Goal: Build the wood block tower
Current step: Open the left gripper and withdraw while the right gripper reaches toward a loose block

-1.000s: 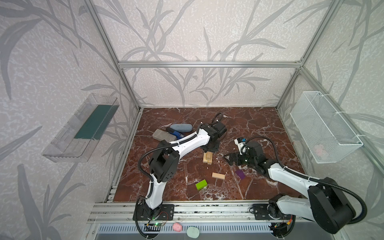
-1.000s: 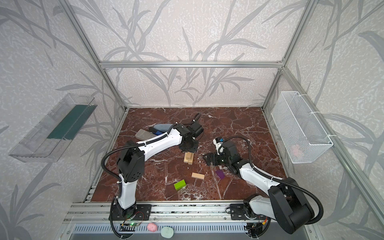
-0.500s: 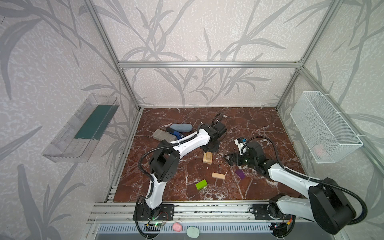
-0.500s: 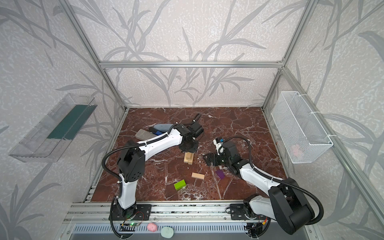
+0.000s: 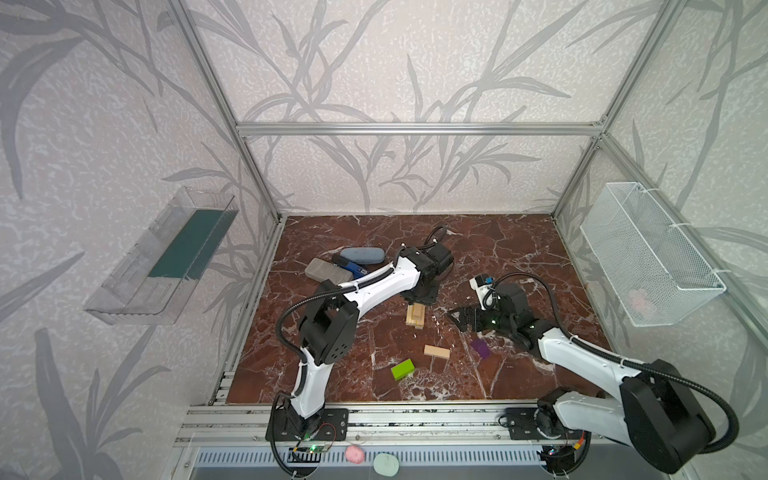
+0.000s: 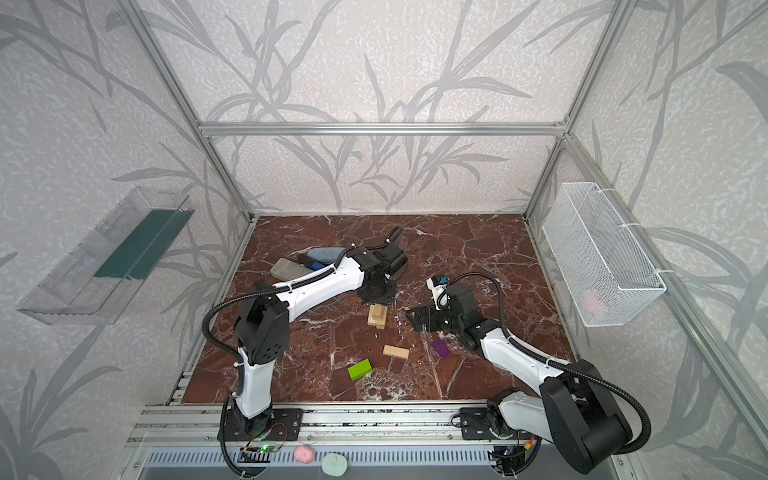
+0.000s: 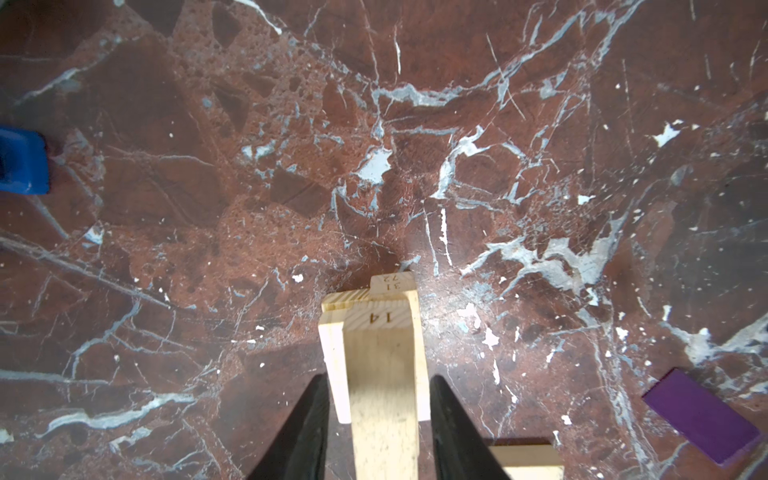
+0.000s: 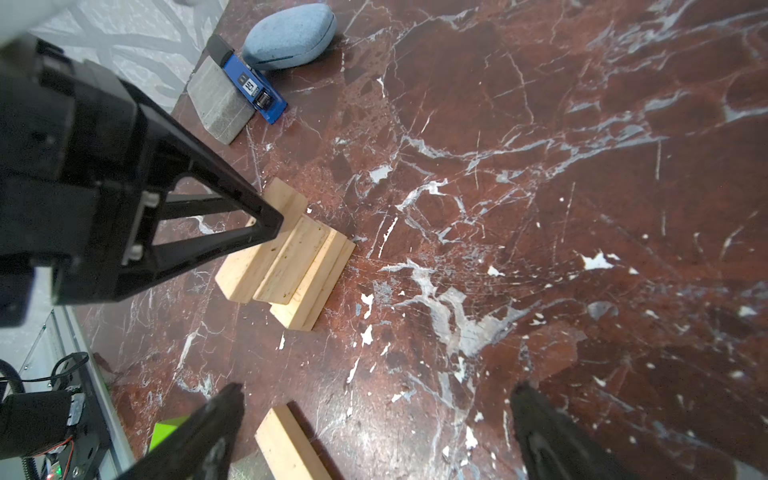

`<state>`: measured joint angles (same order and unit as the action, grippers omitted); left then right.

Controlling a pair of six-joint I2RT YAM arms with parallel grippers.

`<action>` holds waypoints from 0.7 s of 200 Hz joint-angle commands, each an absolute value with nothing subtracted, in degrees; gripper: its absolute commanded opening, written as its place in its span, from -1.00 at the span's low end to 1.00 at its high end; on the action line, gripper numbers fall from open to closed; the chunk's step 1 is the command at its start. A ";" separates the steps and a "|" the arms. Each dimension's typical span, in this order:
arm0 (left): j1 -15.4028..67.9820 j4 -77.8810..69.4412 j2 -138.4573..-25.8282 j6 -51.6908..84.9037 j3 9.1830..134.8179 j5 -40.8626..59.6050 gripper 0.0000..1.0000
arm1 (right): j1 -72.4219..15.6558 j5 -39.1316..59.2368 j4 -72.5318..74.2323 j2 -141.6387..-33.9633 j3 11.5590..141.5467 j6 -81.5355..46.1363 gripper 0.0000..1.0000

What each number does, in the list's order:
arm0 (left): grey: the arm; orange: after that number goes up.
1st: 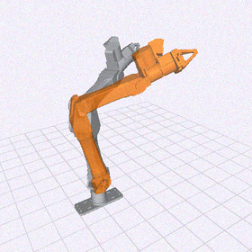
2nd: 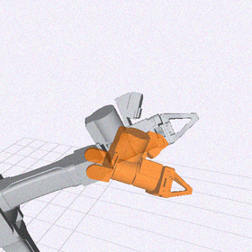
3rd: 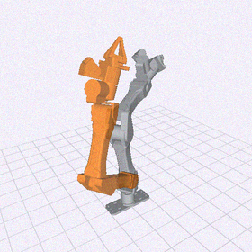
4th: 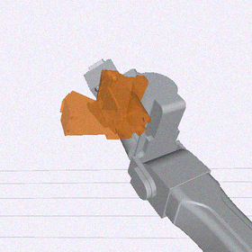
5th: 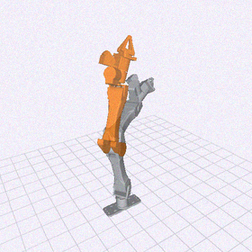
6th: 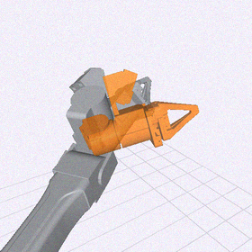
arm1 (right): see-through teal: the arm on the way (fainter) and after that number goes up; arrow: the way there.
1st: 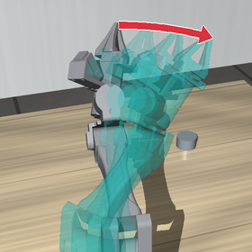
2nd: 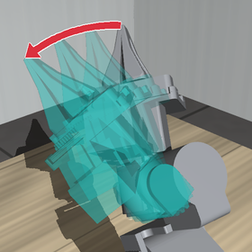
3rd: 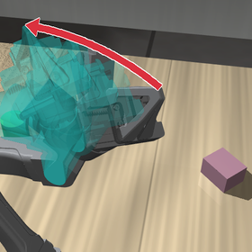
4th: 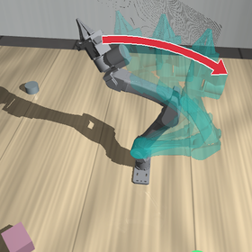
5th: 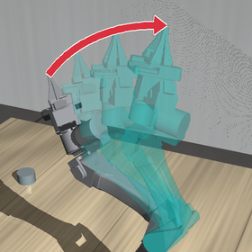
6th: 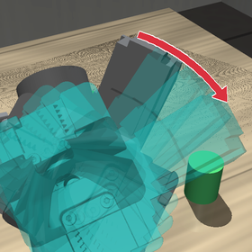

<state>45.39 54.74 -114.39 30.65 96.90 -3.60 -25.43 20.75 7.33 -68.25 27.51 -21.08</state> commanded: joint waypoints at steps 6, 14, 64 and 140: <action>45.79 53.98 -106.14 31.82 94.22 -6.09 -0.17 | -26.25 19.72 -1.33 -65.71 31.27 -20.05 0.98; 45.83 53.06 -104.02 32.27 92.56 -6.40 -0.16 | -27.05 18.94 -4.83 -65.49 32.69 -19.41 0.98; 45.57 45.35 -89.65 35.61 78.33 -10.11 -0.12 | -33.90 16.53 -14.56 -67.69 36.03 -16.85 0.91; 43.95 38.41 -70.95 40.95 60.87 -12.65 -0.03 | -40.67 21.73 -14.27 -81.23 41.57 -12.68 0.63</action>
